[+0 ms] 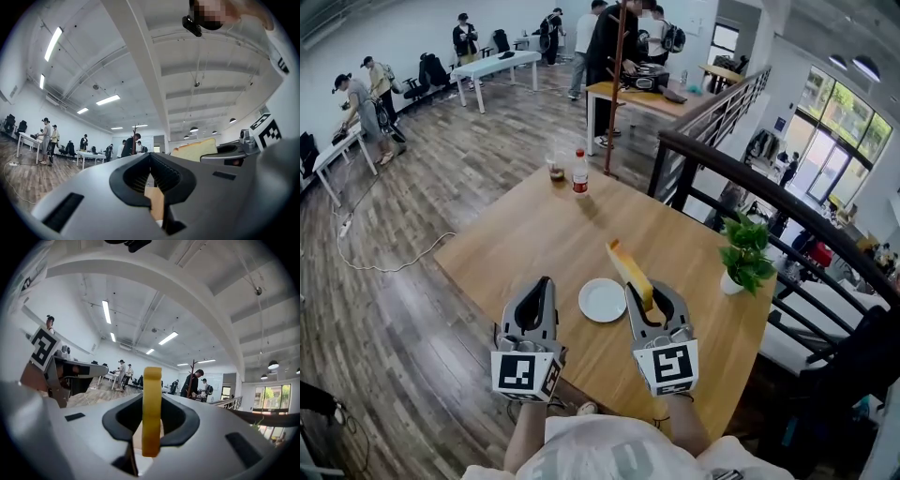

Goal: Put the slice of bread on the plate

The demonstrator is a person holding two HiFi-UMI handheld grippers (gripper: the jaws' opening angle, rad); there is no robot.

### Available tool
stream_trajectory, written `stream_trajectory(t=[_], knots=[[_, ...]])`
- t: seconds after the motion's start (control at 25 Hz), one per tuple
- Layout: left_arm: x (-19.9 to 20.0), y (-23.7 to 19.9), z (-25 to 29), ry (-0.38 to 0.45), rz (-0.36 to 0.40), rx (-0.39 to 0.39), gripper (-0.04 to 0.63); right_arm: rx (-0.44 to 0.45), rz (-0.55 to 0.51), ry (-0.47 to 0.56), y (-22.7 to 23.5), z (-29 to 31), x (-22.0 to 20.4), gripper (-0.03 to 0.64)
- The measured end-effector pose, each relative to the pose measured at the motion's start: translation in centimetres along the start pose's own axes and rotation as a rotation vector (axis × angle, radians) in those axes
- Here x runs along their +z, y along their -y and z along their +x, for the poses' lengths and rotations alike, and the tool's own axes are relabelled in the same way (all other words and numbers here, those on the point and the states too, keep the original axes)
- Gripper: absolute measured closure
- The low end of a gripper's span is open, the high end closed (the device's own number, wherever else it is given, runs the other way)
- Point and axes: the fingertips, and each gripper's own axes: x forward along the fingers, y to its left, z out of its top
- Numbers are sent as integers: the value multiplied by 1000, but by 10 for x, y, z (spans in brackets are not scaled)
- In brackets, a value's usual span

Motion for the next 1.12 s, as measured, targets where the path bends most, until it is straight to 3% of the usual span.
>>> stream_trajectory(t=[0.24,0.68,0.96,1.12], knots=[[-20,-2,7,-46,-7,2,586,10,-204,-95,-11,17,-23,528],[-37,-12,4,-100,2,29,586,2,-456,-178,-25,35,-50,528],[-54,-18,7,-130,-4,48,586,-20,-706,-239,-37,57,-90,527],[-63,-20,6,-154,-8,60,586,-8,-791,-266,-43,64,-114,526]])
